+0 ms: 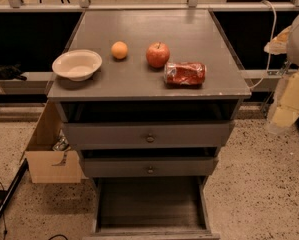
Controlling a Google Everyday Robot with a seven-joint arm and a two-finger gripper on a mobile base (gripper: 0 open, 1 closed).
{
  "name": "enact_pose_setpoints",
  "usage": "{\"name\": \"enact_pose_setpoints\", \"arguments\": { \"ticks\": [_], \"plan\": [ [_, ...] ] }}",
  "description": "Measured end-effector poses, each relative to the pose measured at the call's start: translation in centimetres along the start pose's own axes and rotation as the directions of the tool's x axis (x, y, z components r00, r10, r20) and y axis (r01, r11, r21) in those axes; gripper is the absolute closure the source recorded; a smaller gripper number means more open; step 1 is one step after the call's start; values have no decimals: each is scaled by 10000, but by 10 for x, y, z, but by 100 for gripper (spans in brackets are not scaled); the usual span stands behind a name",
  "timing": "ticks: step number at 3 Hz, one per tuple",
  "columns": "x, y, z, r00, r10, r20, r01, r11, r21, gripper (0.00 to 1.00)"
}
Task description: Place coke can into bottom drawer
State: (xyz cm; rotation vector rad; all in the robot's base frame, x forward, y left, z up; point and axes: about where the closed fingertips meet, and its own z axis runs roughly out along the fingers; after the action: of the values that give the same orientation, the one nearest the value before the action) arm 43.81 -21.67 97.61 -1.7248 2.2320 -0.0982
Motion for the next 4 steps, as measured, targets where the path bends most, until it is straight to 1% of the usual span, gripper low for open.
{"name": "enact_pose_setpoints", "arguments": {
  "ticks": [1, 2, 3, 4],
  "plan": [
    [0, 0, 0, 10000, 0, 1, 0, 10000, 0, 0],
    [-4, -2, 0, 9994, 9, 359, -6, 10000, -85, 0],
    [-23, -19, 6, 9920, -156, 1251, 217, 9986, -475, 0],
    [-57, -58, 15, 9686, -191, 2480, 396, 9962, -780, 0]
  ]
}}
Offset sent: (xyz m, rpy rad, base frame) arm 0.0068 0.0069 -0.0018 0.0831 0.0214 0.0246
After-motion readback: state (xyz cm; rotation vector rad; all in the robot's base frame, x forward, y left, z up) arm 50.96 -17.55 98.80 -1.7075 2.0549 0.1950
